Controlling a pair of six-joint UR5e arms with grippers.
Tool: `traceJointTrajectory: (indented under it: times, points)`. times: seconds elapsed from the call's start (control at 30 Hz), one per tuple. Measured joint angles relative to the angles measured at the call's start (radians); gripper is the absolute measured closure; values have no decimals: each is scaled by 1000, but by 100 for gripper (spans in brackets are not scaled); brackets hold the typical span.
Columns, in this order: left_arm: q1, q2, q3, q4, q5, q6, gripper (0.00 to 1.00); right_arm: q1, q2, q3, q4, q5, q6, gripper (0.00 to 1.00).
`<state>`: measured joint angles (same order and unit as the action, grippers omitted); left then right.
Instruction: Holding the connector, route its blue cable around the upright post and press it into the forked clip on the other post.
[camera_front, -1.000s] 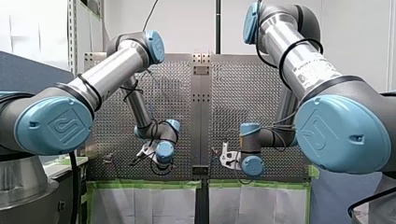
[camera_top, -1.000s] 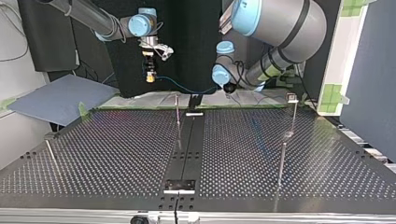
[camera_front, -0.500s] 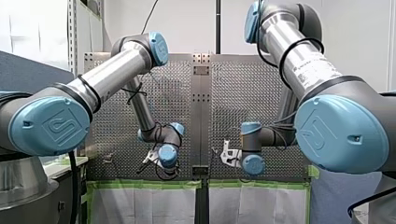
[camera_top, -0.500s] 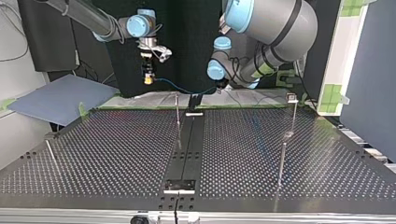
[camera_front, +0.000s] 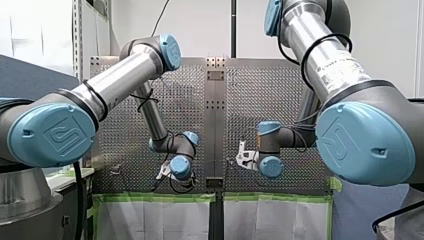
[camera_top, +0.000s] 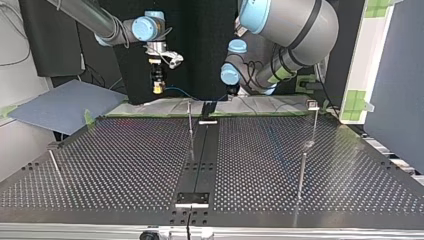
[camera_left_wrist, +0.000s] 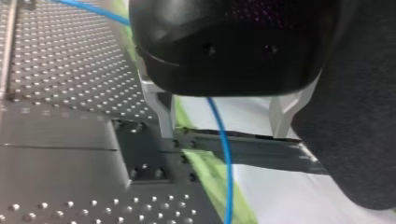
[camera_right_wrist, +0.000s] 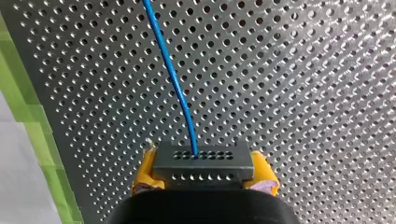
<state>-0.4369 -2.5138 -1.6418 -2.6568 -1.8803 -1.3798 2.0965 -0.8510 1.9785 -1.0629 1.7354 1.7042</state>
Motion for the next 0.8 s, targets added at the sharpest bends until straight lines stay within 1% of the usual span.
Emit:
traceJointTrajectory:
  times: [0.1,0.2,0.37,0.5,0.67,0.8]
  points:
    - [0,0,0,13,1,-22,0,4,0,2,2,-5,-3,100]
    - [-1,0,1,19,6,-41,0,8,1,2,8,-6,-11,100]
    - [-3,1,0,33,30,-82,0,14,3,5,21,-3,-23,100]
    - [-9,1,-4,52,48,-122,0,15,3,6,30,2,-32,100]
    - [-19,1,-5,70,55,-168,0,15,5,6,44,9,-53,100]
    - [-25,1,-9,81,60,-204,0,16,7,7,52,16,-63,100]
